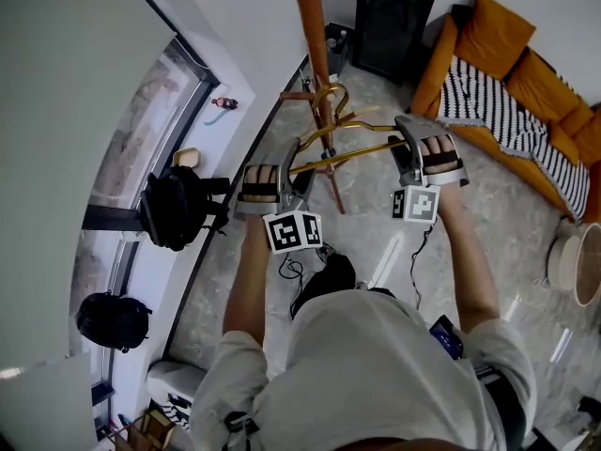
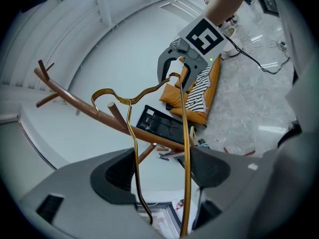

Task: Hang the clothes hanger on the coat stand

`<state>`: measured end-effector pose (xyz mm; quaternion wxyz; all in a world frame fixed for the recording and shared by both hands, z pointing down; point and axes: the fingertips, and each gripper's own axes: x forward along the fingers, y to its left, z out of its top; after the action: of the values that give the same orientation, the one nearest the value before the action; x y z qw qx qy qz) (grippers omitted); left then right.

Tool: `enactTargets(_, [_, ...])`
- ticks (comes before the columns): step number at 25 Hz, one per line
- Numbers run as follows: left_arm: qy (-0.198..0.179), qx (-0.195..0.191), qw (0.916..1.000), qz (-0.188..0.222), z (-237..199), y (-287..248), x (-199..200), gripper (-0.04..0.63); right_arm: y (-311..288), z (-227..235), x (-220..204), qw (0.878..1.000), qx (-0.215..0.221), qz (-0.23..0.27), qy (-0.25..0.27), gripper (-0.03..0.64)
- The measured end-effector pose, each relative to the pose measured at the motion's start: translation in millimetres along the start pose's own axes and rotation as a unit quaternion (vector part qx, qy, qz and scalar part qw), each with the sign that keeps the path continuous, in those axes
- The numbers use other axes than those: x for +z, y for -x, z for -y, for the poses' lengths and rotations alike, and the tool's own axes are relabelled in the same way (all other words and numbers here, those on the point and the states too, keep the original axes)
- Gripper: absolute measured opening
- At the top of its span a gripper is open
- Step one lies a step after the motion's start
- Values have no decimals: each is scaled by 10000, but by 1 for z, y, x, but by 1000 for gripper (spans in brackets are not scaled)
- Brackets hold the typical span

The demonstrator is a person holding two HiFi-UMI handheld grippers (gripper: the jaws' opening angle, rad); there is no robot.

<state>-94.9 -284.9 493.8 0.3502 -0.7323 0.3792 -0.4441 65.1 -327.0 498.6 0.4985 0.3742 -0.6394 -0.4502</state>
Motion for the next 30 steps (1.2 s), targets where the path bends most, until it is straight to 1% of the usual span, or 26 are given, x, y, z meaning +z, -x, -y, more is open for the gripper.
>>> enactTargets(6, [-1,-21,10000,4,1,-11,-2,337,-7,1,-3,9999,-80,-61,23,270])
enactTargets(9, [-7,-31,10000,17,1,-19,-7,337,-15,5,-1,9997,-191,-92,71,270])
enactTargets(13, [-21,-68,10000,25,4,-29,-12,337,-25,-9,-6,9998,25,-207,-13,270])
enactTargets(17, [-42,-115,9999,33,5,-37,-15,337,-31,-14,-8,9996,72,-266,-62,270])
enactTargets(22, [35,-190,9998,46,8,-51,-26,337,-47,-20,-7,9993,193,-308,-25,270])
enactTargets(26, [97,-204,9997,91,10,-60,-31,339,-54,-17,-4,9997,112,-218,-8,270])
enactTargets(30, [117,-219,9996,166,10,-67,-38,339,-62,-22,-3,9992,179,-351,-54,270])
